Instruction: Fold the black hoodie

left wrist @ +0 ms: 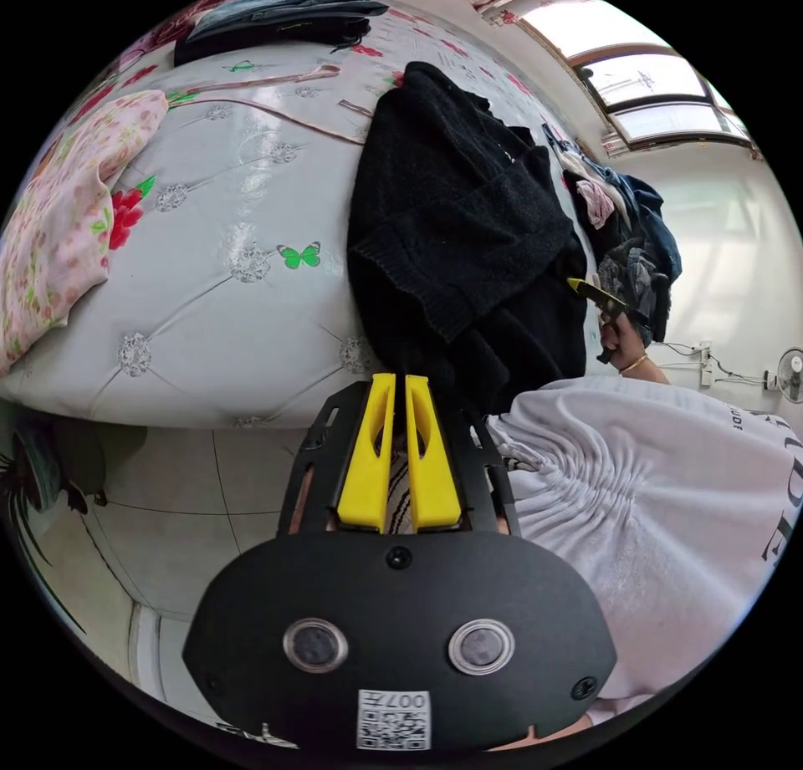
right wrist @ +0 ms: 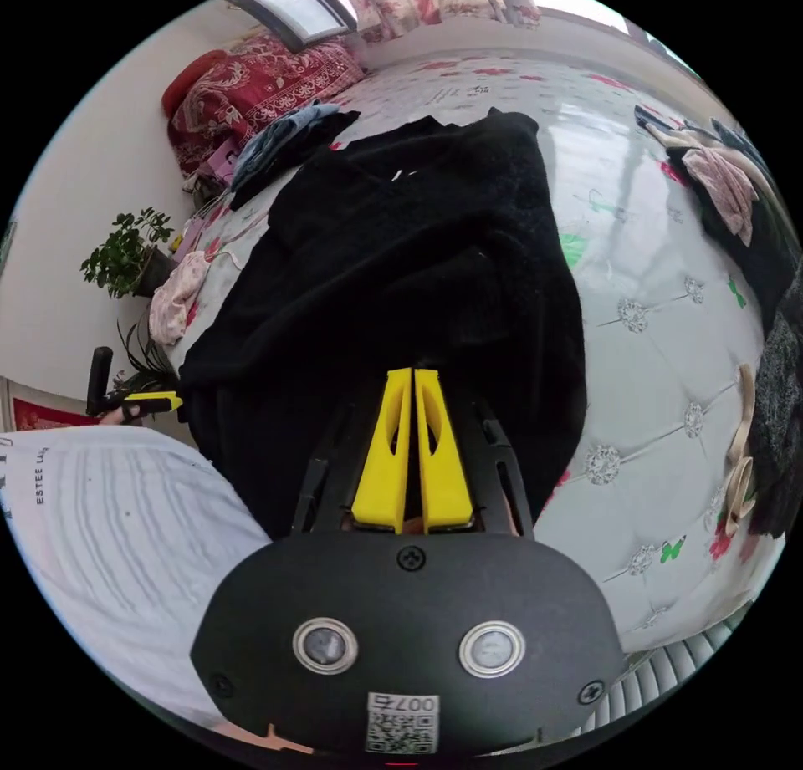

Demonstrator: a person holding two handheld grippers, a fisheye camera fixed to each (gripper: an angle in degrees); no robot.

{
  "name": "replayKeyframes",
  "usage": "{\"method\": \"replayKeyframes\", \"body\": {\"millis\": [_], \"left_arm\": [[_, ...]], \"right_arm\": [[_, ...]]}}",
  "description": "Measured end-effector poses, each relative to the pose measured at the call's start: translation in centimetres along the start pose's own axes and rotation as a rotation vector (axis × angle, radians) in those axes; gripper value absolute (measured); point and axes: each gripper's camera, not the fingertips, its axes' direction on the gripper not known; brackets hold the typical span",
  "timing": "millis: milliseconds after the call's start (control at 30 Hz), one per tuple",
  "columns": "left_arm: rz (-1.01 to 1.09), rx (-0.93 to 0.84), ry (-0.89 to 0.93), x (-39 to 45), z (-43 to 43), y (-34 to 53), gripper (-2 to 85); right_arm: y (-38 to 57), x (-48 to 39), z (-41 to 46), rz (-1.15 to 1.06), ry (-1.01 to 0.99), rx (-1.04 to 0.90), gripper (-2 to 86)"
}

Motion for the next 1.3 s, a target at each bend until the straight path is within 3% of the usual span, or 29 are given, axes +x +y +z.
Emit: {"method": "replayKeyframes", "body": {"millis": [100,400,633,767,867,967,1033,1133,1300], "left_arm": [[-0.009,-0.003,0.008,-0.4,0.3,0.4,-0.5],[-0.004,0.012,0.059,-1.1,-0.9,1.6,-0.5],[0.02,0.035,0.157,-1.8,-2.8,2.4,-0.5],[0.038,0.047,0.243,-2.1,-4.3,2.1,-0.5],[0.052,0.057,0.287,-2.2,-5.2,1.6,-0.5],[0.054,0.078,0.332,-2.2,-6.0,1.0,-0.6],[0.062,0.084,0.343,-2.1,-6.4,0.7,-0.6],[0.084,0.056,0.296,-1.8,-6.4,0.5,-0.5],[0.075,0.022,0.245,-2.6,-5.6,1.8,-0.5]], "right_arm": [[2.8,0.3,-0.6,-0.03,-0.03,0.007,0.4],[11.1,4.6,-4.8,0.246,-0.032,-0.041,9.2],[15.1,7.0,-2.4,0.395,-0.025,-0.284,11.1],[13.1,6.8,-1.9,0.298,-0.007,-0.401,5.7],[11.7,7.5,-1.7,0.297,-0.308,-0.363,1.3],[9.9,8.7,-3.0,0.305,-0.437,-0.235,0.7],[9.0,9.5,-3.9,0.324,-0.447,-0.186,1.0],[8.8,10.2,-5.8,0.347,-0.307,-0.14,3.0],[11.2,10.4,-5.1,0.379,-0.264,-0.241,9.5]]}}
